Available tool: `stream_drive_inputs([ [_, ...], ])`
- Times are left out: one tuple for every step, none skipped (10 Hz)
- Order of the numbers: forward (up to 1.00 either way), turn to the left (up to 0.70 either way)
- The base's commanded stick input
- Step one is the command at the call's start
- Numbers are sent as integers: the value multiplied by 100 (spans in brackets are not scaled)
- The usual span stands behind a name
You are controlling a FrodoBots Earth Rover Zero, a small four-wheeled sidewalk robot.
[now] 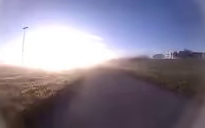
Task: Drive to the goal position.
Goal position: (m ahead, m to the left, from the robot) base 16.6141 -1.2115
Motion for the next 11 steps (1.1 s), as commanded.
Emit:
stream_drive_inputs([
  [70,0],
  [70,0],
  [70,0],
  [70,0],
  [70,0],
  [70,0],
  [70,0],
  [70,0],
  [70,0],
  [70,0],
  [70,0],
])
